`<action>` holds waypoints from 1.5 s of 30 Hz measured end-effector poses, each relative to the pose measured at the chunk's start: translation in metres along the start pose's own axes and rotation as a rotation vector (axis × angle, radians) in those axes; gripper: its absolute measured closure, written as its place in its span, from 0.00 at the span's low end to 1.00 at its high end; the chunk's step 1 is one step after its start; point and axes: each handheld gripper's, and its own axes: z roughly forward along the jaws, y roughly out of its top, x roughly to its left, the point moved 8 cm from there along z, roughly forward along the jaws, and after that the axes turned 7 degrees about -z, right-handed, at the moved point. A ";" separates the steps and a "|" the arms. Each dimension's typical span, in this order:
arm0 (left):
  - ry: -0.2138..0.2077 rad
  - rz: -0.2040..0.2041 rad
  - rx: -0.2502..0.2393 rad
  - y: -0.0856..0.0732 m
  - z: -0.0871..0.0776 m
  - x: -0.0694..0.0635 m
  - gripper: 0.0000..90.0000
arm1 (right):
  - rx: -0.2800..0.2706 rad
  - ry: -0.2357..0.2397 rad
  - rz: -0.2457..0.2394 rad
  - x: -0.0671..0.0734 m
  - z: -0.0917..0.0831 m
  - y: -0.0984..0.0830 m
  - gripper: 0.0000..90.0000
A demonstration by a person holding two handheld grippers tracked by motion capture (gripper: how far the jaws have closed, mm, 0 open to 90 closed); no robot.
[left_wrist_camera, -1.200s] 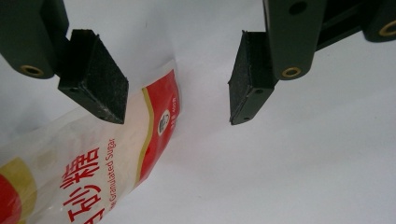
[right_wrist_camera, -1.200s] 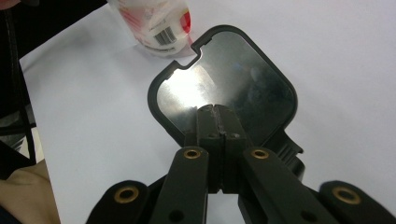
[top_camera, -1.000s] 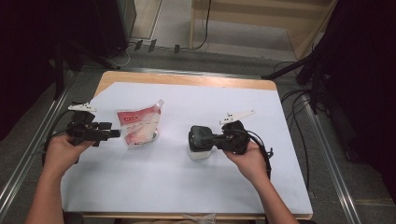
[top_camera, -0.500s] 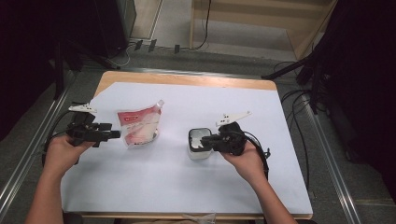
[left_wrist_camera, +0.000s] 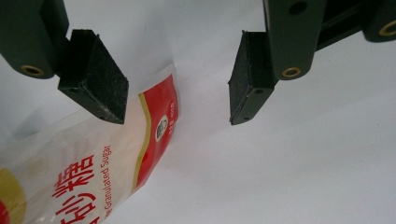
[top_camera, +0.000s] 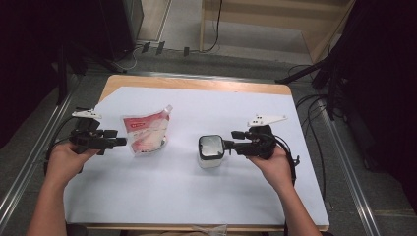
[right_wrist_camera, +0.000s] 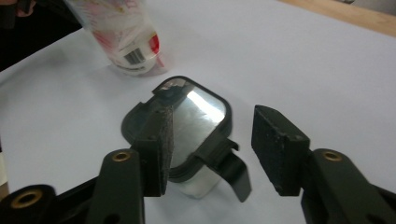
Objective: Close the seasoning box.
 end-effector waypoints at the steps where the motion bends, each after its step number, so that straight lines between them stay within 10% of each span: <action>1: -0.002 0.006 0.005 0.000 0.000 0.000 0.44 | -0.006 -0.007 -0.003 -0.002 -0.001 -0.001 0.53; 9: -0.001 0.009 0.015 -0.001 0.001 0.001 0.44 | -0.044 -0.094 -0.019 -0.029 -0.013 -0.010 0.41; 30: 0.003 0.004 0.007 -0.002 0.001 0.003 0.43 | -0.061 -0.178 0.119 -0.077 -0.014 -0.045 0.31; 45: 0.030 0.014 0.018 -0.004 0.011 0.009 0.37 | 0.019 -0.215 0.124 -0.091 -0.005 -0.060 0.27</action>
